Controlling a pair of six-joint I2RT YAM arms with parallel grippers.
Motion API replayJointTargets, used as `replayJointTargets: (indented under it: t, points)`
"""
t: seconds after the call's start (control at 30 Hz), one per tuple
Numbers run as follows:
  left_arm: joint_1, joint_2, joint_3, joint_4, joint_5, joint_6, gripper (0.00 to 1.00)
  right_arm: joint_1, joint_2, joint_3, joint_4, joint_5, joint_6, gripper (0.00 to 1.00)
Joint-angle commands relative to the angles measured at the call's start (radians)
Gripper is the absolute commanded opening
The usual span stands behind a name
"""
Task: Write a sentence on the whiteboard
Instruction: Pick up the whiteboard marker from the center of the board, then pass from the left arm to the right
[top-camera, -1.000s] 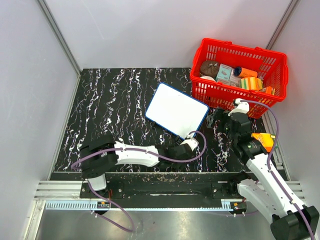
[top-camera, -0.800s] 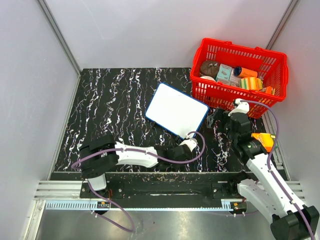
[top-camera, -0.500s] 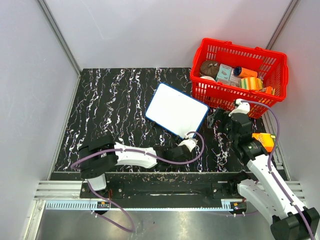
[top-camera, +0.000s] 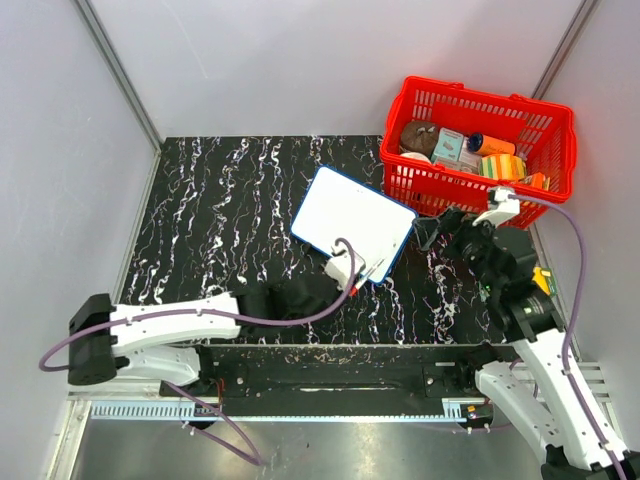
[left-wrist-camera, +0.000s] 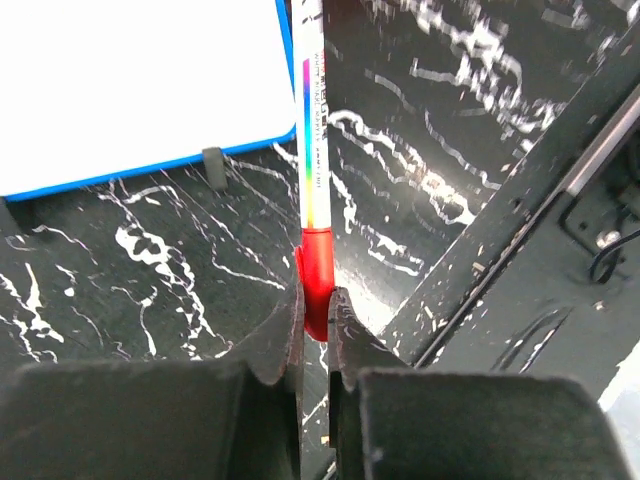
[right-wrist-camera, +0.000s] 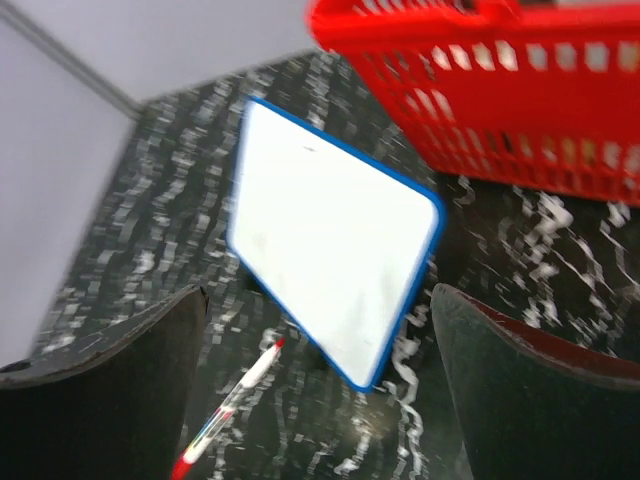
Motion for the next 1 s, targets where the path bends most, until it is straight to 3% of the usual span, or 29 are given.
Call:
replayJointTargets:
  t: [0.0,0.1,0.23,0.33,0.47,0.73,0.97]
  points:
    - [0.038,-0.104,0.034,-0.019,-0.015,-0.001,0.00,0.004,-0.049,0.097,0.060,-0.217,0.050,1.00]
    - [0.081,-0.148,0.057,0.008,-0.019,-0.024,0.00,0.004,-0.046,0.080,0.168,-0.411,0.121,0.99]
    - [0.154,-0.199,0.062,0.137,0.037,-0.037,0.00,0.004,0.042,-0.015,0.525,-0.713,0.291,0.93]
    - [0.213,-0.214,0.069,0.188,0.090,-0.056,0.00,0.010,0.116,-0.081,0.717,-0.801,0.418,0.86]
    - [0.256,-0.233,0.075,0.260,0.163,-0.062,0.00,0.038,0.150,-0.098,0.733,-0.751,0.422,0.84]
    - [0.261,-0.219,0.098,0.324,0.214,-0.068,0.00,0.122,0.280,-0.123,0.988,-0.736,0.509,0.77]
    - [0.261,-0.225,0.072,0.400,0.284,-0.097,0.00,0.145,0.348,-0.110,1.035,-0.696,0.532,0.69]
